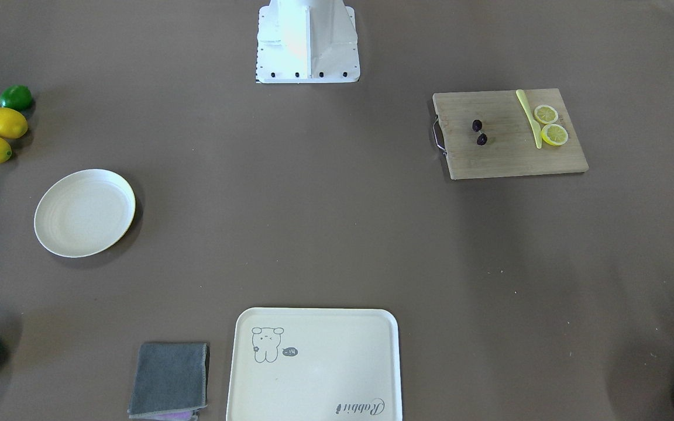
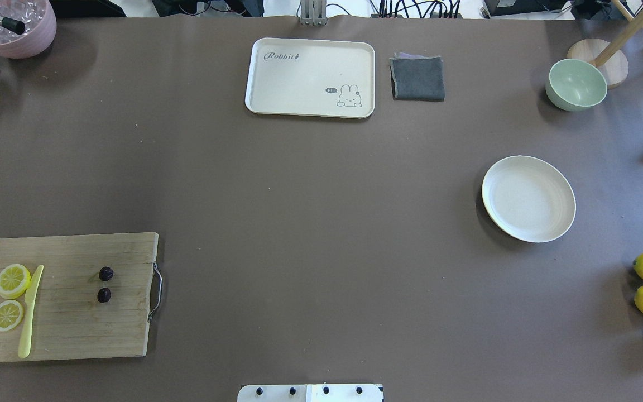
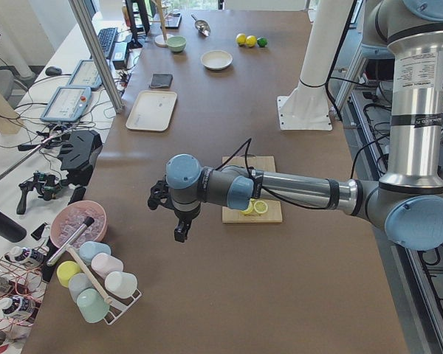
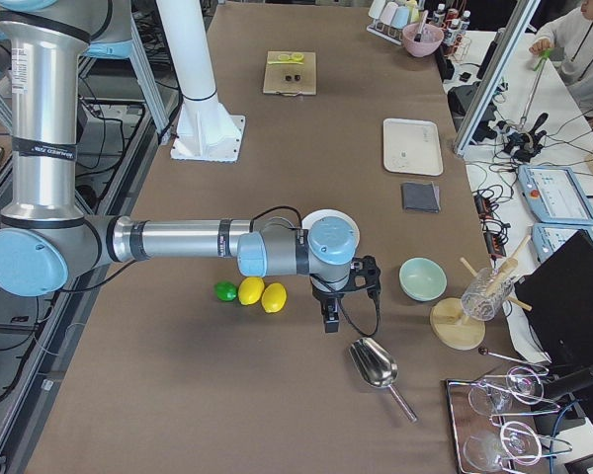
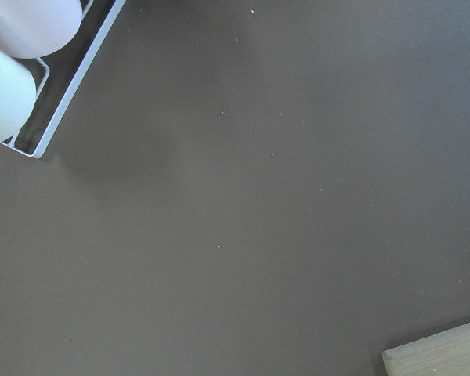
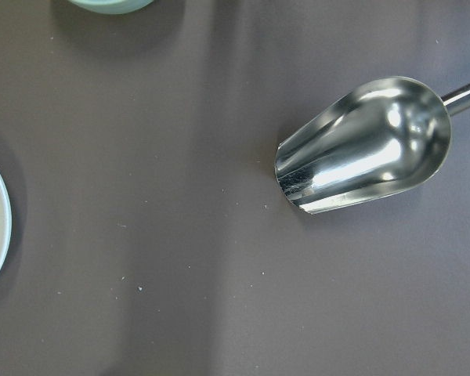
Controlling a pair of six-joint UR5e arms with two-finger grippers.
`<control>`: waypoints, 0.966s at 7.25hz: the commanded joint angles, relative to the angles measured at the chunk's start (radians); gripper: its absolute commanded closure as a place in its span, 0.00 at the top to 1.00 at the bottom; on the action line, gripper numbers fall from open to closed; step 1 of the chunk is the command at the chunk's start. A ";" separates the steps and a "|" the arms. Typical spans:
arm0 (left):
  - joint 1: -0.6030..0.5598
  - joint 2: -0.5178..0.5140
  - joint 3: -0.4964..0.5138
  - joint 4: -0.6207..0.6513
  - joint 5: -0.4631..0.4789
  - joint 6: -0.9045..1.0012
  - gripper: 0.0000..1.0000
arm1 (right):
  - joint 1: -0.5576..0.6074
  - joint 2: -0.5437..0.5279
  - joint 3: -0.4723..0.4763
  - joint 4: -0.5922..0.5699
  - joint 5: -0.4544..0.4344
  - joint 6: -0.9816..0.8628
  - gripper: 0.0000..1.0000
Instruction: Place red cherry on plate
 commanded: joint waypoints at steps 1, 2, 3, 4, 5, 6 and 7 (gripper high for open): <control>0.004 0.000 0.004 0.003 0.006 -0.001 0.98 | -0.002 -0.001 0.003 0.000 0.003 -0.001 1.00; 0.007 -0.003 -0.003 0.003 0.009 -0.005 0.98 | -0.002 0.001 0.003 0.000 0.003 -0.002 1.00; 0.007 0.000 0.003 0.003 0.014 -0.005 0.98 | -0.002 -0.001 0.003 0.000 0.003 -0.005 1.00; 0.007 0.003 0.010 -0.001 0.014 -0.008 0.98 | 0.000 -0.001 0.000 -0.002 0.003 -0.007 1.00; -0.002 0.009 -0.009 -0.008 0.005 -0.012 0.98 | 0.000 -0.002 0.000 -0.002 0.011 -0.002 1.00; 0.000 0.012 -0.007 0.000 0.003 -0.012 0.98 | 0.000 -0.008 0.000 -0.002 0.033 -0.005 1.00; 0.001 0.012 -0.010 0.000 0.003 -0.012 0.98 | 0.000 -0.010 -0.003 -0.002 0.038 -0.002 1.00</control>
